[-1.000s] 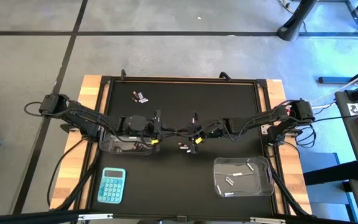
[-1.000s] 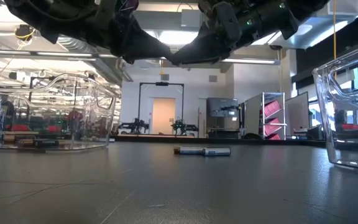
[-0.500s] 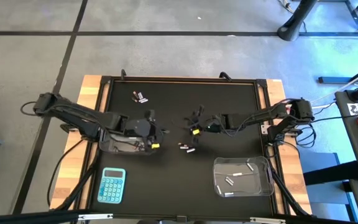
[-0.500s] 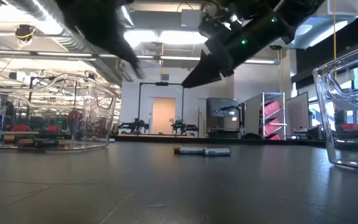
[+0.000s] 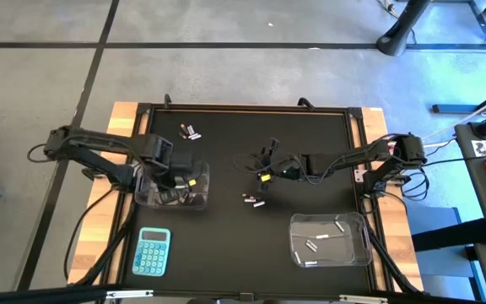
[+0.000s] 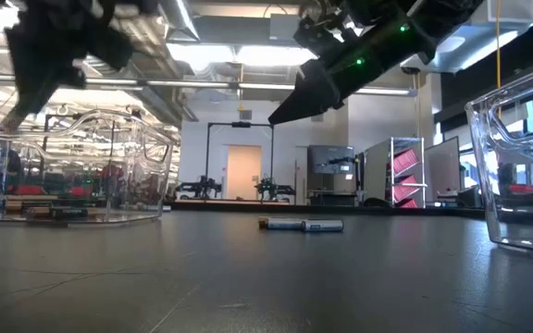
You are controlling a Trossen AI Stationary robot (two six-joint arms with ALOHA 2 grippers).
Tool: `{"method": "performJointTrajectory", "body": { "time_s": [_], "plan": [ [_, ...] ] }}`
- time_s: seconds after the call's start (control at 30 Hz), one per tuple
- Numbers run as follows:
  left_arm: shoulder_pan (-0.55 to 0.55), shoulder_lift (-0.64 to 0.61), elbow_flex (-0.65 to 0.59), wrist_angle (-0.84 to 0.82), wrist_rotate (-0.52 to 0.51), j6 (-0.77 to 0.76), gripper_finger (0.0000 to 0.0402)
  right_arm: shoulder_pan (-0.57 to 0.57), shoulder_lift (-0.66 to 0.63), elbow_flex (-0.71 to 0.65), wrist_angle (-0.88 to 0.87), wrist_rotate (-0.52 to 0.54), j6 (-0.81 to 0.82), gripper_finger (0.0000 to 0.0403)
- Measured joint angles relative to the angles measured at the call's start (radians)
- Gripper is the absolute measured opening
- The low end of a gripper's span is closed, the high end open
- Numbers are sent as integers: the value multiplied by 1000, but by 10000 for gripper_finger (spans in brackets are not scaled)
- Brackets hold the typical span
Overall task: Sort batteries
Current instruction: Put the black battery into the left transparent bin
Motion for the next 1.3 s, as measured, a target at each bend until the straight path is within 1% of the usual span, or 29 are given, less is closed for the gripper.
{"method": "performJointTrajectory", "body": {
  "time_s": [0.07,0.17,0.3,0.43,0.5,0.57,0.7,0.8,0.9,1.1,1.3],
  "plan": [
    [29,25,-47,25,39,45,43,0,0,0,-6,-7,0,199],
    [75,89,-93,71,55,125,43,1,0,0,-8,-21,0,199],
    [124,208,-101,99,72,228,43,2,0,0,-16,-30,5,199],
    [157,315,-102,88,77,311,43,2,0,0,-31,-38,25,199],
    [171,358,-102,87,104,339,43,2,0,0,-43,-44,32,199],
    [185,382,-98,72,123,335,43,2,0,0,-53,-47,35,199],
    [209,394,-99,26,159,279,43,2,0,0,-56,-47,39,199],
    [232,387,-104,-11,218,234,43,2,0,0,-55,-47,37,199],
    [252,377,-126,20,257,195,43,2,0,0,-54,-47,35,199],
    [282,383,-177,63,245,151,43,2,0,0,-55,-48,35,199],
    [288,387,-178,130,252,139,68,2,0,0,-55,-50,34,199]
  ]
}}
